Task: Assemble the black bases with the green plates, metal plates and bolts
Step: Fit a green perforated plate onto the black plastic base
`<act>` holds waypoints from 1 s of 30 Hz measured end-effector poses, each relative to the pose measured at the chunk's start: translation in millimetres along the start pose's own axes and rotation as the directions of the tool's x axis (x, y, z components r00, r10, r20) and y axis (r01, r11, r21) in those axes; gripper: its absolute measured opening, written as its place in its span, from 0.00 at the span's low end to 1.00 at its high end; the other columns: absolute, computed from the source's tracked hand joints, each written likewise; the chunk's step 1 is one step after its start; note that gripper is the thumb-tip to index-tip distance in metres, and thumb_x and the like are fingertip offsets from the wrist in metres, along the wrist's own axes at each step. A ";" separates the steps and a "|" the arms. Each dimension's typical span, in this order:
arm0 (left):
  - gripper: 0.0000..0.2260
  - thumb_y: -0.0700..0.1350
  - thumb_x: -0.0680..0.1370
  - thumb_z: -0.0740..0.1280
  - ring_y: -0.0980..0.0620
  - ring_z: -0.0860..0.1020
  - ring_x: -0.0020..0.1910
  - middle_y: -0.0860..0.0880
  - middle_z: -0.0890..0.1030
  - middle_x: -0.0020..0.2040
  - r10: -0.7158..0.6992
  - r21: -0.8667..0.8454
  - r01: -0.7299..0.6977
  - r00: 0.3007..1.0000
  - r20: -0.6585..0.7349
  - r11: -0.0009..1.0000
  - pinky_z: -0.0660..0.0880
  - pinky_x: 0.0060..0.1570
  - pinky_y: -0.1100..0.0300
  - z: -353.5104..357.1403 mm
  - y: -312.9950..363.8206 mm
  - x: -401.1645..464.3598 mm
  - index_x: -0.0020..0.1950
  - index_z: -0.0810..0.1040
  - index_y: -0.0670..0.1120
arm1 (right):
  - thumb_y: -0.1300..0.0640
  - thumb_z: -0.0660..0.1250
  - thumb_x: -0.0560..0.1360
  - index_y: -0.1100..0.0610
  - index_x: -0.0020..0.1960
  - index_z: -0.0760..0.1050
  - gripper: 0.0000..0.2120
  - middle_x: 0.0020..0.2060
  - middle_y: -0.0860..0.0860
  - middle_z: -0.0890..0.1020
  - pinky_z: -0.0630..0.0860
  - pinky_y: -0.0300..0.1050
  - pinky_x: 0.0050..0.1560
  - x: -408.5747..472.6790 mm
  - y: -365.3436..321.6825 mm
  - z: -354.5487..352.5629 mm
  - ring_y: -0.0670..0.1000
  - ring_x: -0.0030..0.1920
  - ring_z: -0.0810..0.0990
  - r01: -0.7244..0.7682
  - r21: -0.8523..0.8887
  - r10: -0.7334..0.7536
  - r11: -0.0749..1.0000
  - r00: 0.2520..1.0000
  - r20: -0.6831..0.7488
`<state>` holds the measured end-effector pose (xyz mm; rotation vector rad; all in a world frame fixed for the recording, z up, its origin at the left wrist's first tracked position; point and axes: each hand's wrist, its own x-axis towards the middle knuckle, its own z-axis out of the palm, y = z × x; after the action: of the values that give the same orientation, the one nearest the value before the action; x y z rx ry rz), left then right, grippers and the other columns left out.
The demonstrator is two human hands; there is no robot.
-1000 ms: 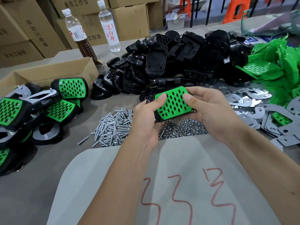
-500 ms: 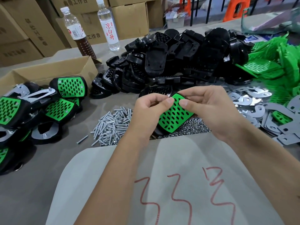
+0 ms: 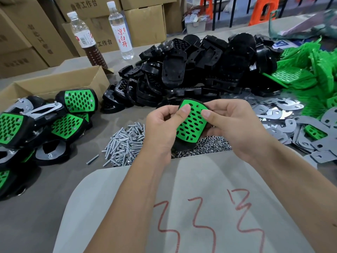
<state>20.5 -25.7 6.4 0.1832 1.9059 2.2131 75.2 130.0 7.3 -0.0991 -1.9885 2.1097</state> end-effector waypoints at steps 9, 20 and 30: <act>0.08 0.38 0.75 0.77 0.49 0.87 0.44 0.45 0.88 0.45 0.046 0.178 -0.070 0.990 0.135 0.982 0.83 0.42 0.59 -13.0 3.7 1.8 0.52 0.84 0.40 | 0.65 0.66 0.83 0.55 0.55 0.83 0.10 0.47 0.53 0.89 0.86 0.49 0.45 1.5 3.6 -0.6 0.54 0.47 0.88 0.038 -0.046 -0.039 0.998 0.999 -0.036; 0.07 0.37 0.76 0.75 0.44 0.86 0.47 0.41 0.88 0.49 -0.092 0.001 0.093 0.987 0.128 0.996 0.85 0.47 0.50 -5.6 0.9 -1.6 0.54 0.84 0.40 | 0.70 0.67 0.79 0.60 0.61 0.82 0.13 0.51 0.59 0.88 0.85 0.45 0.48 2.3 2.9 -11.2 0.57 0.52 0.88 -0.084 0.115 0.075 0.990 0.994 0.077; 0.04 0.41 0.80 0.71 0.48 0.86 0.42 0.42 0.88 0.46 -0.141 0.023 0.140 0.978 0.154 0.990 0.82 0.39 0.56 -2.2 2.9 -2.8 0.52 0.85 0.42 | 0.70 0.70 0.78 0.58 0.58 0.82 0.13 0.51 0.59 0.88 0.84 0.56 0.56 3.3 6.1 -9.4 0.59 0.53 0.88 -0.018 0.058 0.015 0.998 0.998 0.056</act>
<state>22.5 -28.9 9.0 0.2095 1.7917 2.0337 73.2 139.6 0.9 -0.0476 -1.9611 2.2022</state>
